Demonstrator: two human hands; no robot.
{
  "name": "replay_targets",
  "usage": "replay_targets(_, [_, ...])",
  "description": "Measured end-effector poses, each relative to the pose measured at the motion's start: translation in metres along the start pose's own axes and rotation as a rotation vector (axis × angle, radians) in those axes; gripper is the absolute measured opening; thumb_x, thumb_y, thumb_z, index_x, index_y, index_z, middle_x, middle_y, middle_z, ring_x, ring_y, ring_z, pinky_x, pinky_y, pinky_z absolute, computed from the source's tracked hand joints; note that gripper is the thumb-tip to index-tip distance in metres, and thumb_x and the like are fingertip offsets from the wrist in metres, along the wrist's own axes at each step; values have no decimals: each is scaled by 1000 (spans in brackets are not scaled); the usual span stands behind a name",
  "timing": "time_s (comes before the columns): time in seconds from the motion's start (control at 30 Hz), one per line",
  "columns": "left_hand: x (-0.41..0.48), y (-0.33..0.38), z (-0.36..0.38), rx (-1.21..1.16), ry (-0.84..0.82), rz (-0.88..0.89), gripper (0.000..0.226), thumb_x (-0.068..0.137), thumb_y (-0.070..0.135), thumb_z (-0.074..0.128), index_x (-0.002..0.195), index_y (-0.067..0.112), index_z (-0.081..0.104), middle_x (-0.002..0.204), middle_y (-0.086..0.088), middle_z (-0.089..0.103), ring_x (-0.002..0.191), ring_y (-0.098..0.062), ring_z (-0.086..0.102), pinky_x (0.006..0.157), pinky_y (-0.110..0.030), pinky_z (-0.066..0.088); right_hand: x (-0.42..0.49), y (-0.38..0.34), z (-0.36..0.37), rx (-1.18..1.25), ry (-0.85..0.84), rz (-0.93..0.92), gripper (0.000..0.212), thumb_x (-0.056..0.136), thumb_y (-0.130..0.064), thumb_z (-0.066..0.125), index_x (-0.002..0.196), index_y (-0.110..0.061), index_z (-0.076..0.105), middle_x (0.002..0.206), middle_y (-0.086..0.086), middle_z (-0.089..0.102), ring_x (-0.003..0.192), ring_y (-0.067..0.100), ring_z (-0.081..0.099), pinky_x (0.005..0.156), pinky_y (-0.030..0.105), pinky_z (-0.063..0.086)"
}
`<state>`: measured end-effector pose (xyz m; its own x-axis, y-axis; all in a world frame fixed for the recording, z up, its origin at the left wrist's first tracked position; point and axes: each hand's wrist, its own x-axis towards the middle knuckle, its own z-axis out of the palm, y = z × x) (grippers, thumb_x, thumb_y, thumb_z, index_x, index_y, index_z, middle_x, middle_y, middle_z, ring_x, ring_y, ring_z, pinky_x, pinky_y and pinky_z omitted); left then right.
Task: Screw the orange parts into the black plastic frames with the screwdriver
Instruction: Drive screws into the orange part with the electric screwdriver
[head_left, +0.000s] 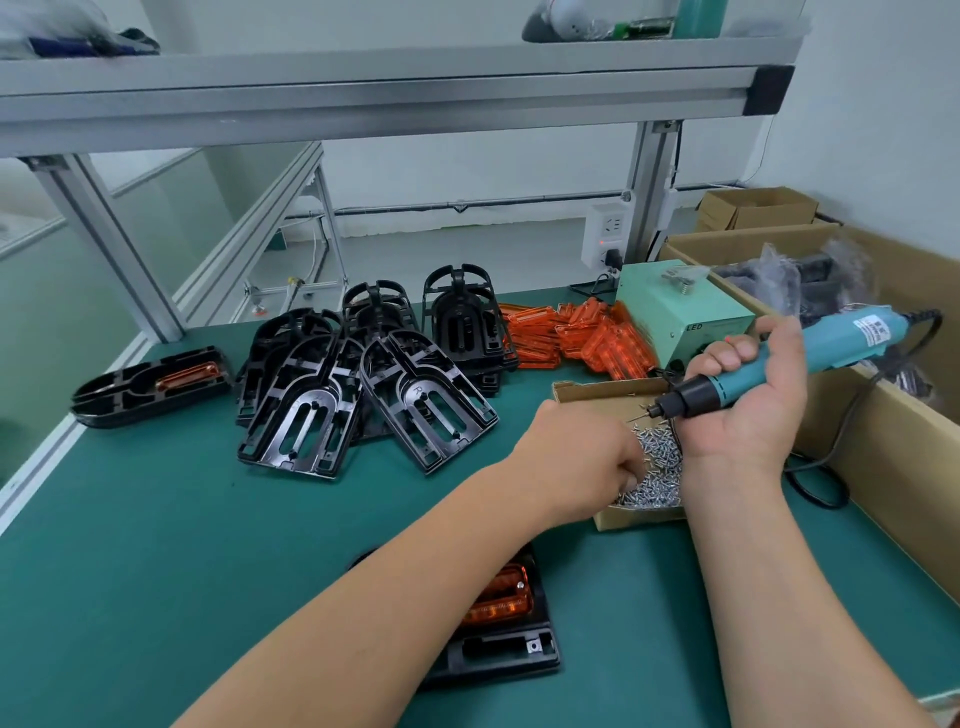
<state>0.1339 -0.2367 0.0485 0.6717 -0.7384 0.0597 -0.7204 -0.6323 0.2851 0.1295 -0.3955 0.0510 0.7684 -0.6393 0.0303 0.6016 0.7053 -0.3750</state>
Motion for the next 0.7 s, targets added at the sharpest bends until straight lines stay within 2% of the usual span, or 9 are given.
replay_targets(0.13, [-6, -4, 0, -72, 57, -8, 12, 97, 31, 68, 102, 34, 78, 99, 10, 76, 108, -20, 56, 94, -40, 38, 0, 2, 0, -12, 14, 2, 14, 106, -26, 62, 94, -20, 59, 74, -6, 45, 61, 8, 44, 57, 19, 42])
replay_targets(0.2, [-15, -7, -4, -175, 115, -40, 10, 98, 31, 67, 96, 31, 76, 88, 11, 73, 98, -13, 54, 90, -37, 39, -1, 2, 0, -18, 17, 3, 14, 106, -25, 63, 94, -19, 60, 74, -6, 47, 61, 8, 45, 58, 19, 43])
replay_targets(0.27, [-28, -13, -10, -364, 163, -109, 12, 99, 31, 66, 90, 26, 73, 78, 12, 67, 80, -2, 54, 77, -30, 40, -1, 4, 1, -25, 8, 12, 13, 105, -26, 64, 94, -19, 61, 74, -6, 47, 61, 8, 45, 58, 19, 43])
replay_targets(0.33, [-45, -22, -20, -612, 189, -186, 14, 101, 29, 64, 90, 24, 71, 82, 10, 71, 72, 0, 57, 68, -25, 45, -4, 6, 2, -29, -3, 25, 12, 104, -26, 66, 97, -18, 62, 74, -5, 49, 61, 8, 46, 58, 20, 44])
replay_targets(0.47, [-84, -49, -33, -1473, 192, -374, 11, 105, 17, 61, 103, 11, 71, 96, -5, 76, 72, -8, 60, 56, -19, 49, -13, 17, 6, -63, -68, 73, 11, 104, -26, 65, 100, -16, 62, 75, -4, 51, 61, 8, 47, 57, 21, 46])
replay_targets(0.53, [-99, -62, -34, -1690, 188, -450, 13, 105, 10, 59, 112, 4, 68, 101, -12, 75, 72, -9, 61, 52, -17, 49, -19, 23, 8, -89, -113, 109, 11, 104, -26, 65, 101, -16, 62, 74, -4, 50, 60, 8, 46, 56, 21, 44])
replay_targets(0.7, [-123, -83, -28, -1771, 207, -512, 14, 100, -1, 57, 110, 1, 67, 96, -15, 69, 66, -10, 56, 47, -16, 44, -41, 42, 16, -123, -211, 200, 11, 106, -25, 61, 100, -17, 61, 73, -5, 48, 58, 7, 45, 54, 20, 43])
